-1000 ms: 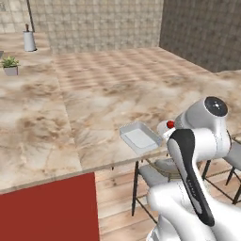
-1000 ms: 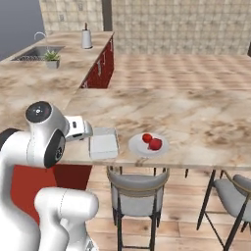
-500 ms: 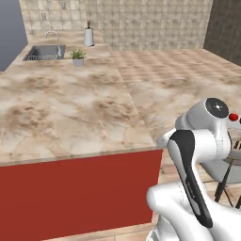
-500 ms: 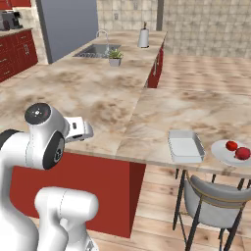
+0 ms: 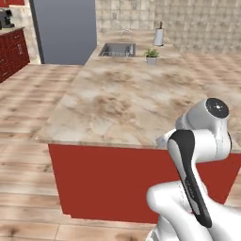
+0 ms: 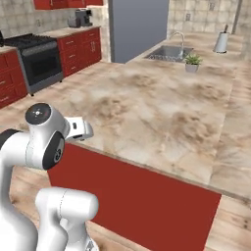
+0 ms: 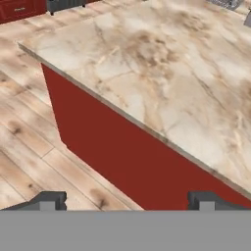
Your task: Retrieve the tupperware and aluminum foil from the cabinet and place them on the dining counter near the plate with tomato and onion to prepare for storing leftovers.
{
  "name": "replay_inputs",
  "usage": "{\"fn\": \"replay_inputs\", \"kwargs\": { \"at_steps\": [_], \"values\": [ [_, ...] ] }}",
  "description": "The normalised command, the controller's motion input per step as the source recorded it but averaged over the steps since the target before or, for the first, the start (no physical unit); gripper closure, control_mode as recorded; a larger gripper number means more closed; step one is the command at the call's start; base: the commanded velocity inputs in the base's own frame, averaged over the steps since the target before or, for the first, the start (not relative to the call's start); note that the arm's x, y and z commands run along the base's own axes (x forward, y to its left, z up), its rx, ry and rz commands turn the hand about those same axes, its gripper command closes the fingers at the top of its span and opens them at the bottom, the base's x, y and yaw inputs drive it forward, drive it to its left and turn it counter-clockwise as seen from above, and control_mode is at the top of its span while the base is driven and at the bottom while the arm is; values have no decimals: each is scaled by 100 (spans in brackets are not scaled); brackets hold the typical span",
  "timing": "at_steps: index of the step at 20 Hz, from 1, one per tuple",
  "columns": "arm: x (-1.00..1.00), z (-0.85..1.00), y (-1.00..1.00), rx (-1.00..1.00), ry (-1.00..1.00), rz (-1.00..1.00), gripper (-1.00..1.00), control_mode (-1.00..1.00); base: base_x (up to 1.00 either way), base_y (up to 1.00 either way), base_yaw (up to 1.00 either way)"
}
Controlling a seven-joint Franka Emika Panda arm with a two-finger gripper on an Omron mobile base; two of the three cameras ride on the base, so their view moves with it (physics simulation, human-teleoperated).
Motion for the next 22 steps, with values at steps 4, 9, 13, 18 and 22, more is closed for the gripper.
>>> {"fn": "replay_inputs", "kwargs": {
  "at_steps": [4,9,13,18,22],
  "values": [
    [0,0,0,0,0,0,-100,100,11,100,34],
    [0,0,0,0,0,0,-100,100,42,100,31],
    [0,0,0,0,0,0,-100,100,77,100,26],
    [0,0,0,0,0,0,-100,100,98,100,20],
    [0,0,0,0,0,0,-100,100,100,92,8]
  ]
}}
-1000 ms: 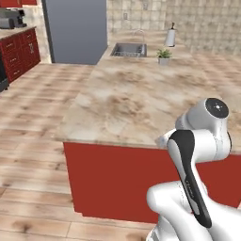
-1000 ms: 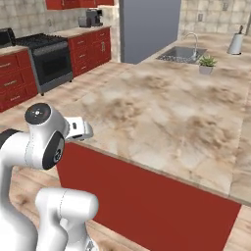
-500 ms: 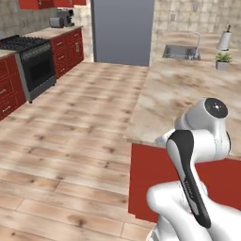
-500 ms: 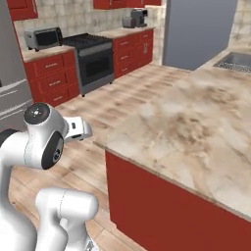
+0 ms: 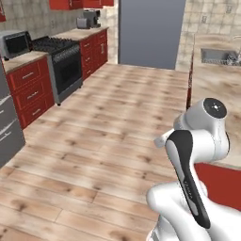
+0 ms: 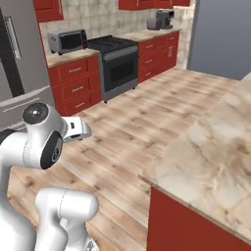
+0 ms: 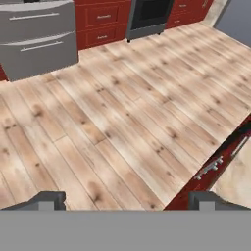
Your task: Retrieve the tupperware and aluminum foil from the cabinet and place them on the dining counter near the plate with tomato and onion to prepare for storing leftovers.
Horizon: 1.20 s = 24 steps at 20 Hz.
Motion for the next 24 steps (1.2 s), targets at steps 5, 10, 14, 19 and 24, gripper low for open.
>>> {"fn": "replay_inputs", "kwargs": {
  "at_steps": [5,10,14,19,24],
  "values": [
    [0,0,0,0,0,0,-100,100,100,57,-1],
    [0,0,0,0,0,0,-100,100,100,17,-6],
    [0,0,0,0,0,0,-100,100,100,3,-9],
    [0,0,0,0,0,0,-100,100,100,0,-14],
    [0,0,0,0,0,0,-100,100,100,10,-15]
  ]
}}
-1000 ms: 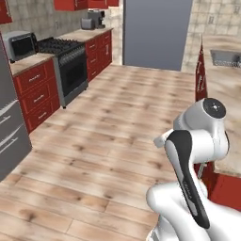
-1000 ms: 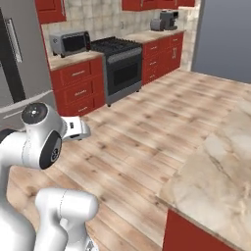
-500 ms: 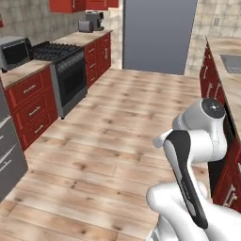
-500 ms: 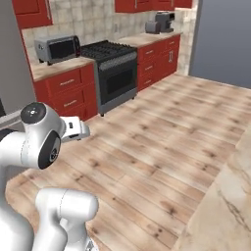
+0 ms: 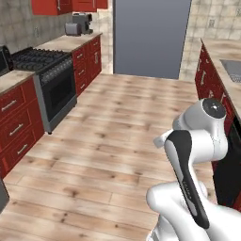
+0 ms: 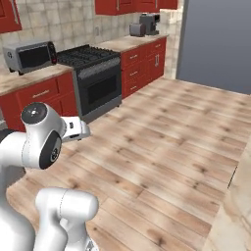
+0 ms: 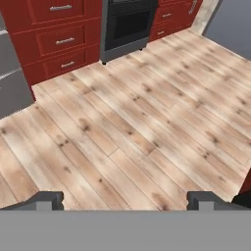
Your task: Retrieve the tupperware and aluminum foil from the cabinet and place them on the dining counter near the plate with tomato and onion to prepare for storing leftovers.
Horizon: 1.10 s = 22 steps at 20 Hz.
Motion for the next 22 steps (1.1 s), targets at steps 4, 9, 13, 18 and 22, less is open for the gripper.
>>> {"fn": "replay_inputs", "kwargs": {
  "at_steps": [4,9,13,18,22],
  "values": [
    [0,0,0,0,0,0,-100,100,100,31,-17],
    [0,0,0,0,0,0,-100,100,100,29,-18],
    [0,0,0,0,0,0,-100,100,100,16,-20],
    [0,0,0,0,0,0,-100,100,100,4,-19],
    [0,0,0,0,0,0,-100,100,100,0,-10]
  ]
}}
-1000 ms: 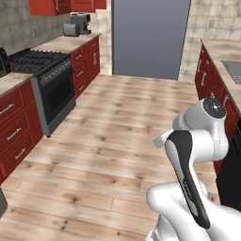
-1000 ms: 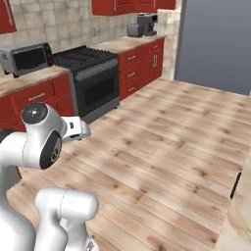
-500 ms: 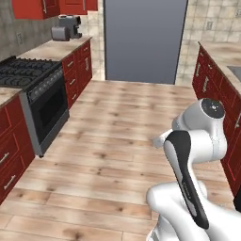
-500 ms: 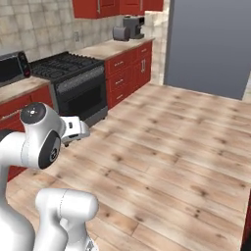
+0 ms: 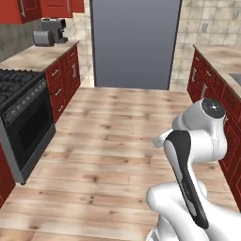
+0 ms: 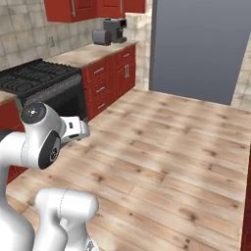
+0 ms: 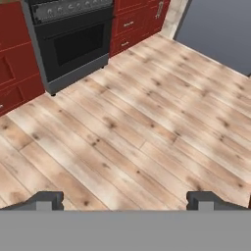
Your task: Retrieve the tupperware and aluminum foil from the cabinet and place them on the dining counter near the plate with tomato and onion to prepare for storing leftovers.
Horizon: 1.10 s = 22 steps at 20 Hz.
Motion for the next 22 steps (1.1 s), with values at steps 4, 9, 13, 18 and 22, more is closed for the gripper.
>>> {"fn": "replay_inputs", "kwargs": {
  "at_steps": [4,9,13,18,22],
  "values": [
    [0,0,0,0,0,0,-100,100,100,-7,1],
    [0,0,0,0,0,0,-100,100,100,-24,14],
    [0,0,0,0,0,0,-100,100,100,-42,20],
    [0,0,0,0,0,0,-100,100,100,-43,21],
    [0,0,0,0,0,0,-100,100,100,-41,19]
  ]
}}
